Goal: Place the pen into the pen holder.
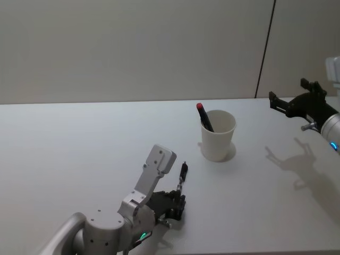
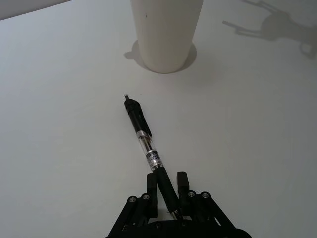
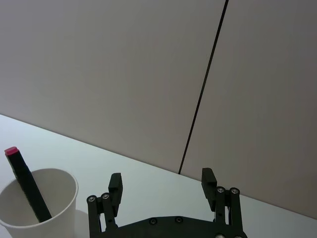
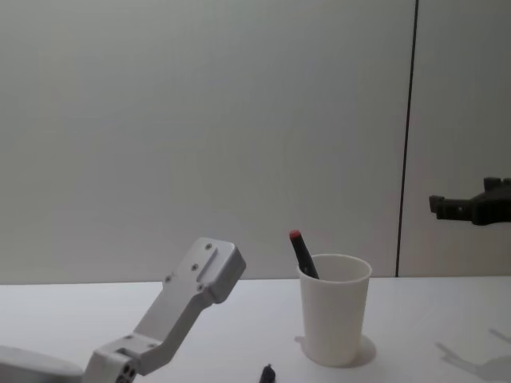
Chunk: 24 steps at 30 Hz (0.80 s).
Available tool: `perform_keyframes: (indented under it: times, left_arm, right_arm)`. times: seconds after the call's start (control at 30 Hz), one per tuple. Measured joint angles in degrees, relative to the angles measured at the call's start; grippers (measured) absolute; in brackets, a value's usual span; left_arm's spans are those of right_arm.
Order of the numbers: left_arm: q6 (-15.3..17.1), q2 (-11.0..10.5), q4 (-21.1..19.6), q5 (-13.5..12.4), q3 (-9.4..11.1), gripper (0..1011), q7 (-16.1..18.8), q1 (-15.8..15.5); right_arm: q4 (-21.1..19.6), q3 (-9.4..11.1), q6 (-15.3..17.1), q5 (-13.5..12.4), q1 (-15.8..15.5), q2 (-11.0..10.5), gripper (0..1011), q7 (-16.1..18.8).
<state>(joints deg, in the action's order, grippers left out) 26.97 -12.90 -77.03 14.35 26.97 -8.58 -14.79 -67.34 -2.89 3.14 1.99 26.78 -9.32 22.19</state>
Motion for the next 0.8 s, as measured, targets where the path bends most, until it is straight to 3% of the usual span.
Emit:
perform_keyframes:
  times: [0.43,0.8]
  left_arm:
    - [0.6,-0.5,0.4,-1.1,-0.4,179,-1.1,-0.1]
    - [-3.2,-1.6,-0.1,-2.6,-1.4,134,0.4,0.5]
  right_arm:
    - [0.0,0.0,0.0,0.0,0.0,0.0,1002,0.0]
    - [0.0,0.0,0.0,0.0,0.0,0.0,1001,0.0]
